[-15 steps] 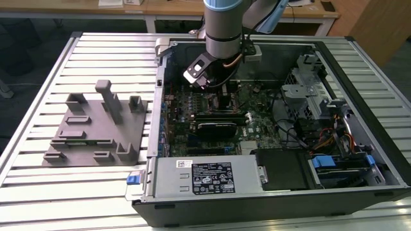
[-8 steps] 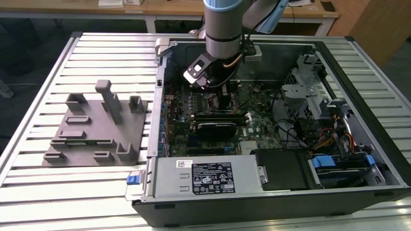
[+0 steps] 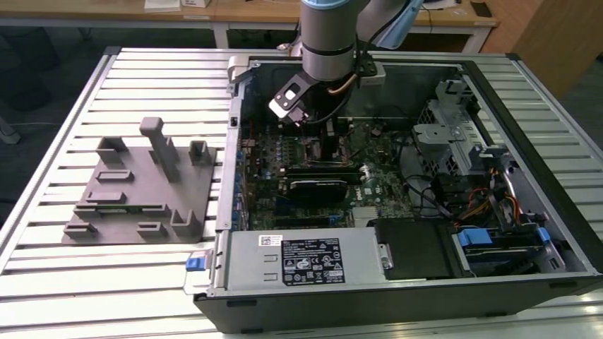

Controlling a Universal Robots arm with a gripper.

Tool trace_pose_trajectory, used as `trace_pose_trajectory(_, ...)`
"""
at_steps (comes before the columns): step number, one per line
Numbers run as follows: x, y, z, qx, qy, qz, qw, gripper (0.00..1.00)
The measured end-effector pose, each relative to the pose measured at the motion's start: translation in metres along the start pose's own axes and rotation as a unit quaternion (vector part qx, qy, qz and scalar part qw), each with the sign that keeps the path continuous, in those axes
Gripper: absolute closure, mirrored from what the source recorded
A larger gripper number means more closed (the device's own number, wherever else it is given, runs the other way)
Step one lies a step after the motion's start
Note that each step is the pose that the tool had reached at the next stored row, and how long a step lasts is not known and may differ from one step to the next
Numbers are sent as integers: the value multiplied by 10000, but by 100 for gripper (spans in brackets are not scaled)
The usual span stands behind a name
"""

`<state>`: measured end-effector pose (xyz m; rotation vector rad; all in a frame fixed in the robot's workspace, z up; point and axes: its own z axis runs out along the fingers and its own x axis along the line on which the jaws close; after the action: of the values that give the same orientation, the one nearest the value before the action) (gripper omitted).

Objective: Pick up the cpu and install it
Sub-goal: 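Close the cpu cover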

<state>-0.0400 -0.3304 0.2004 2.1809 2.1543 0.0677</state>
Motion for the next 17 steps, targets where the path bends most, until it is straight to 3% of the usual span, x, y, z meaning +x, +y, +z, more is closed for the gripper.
trace_pose_trajectory(14, 0, 1, -11, 0, 0, 0, 10000, 40)
trace_pose_trajectory(16, 0, 1, -11, 0, 0, 0, 10000, 53)
trace_pose_trajectory(17, 0, 1, -11, 0, 0, 0, 10000, 53)
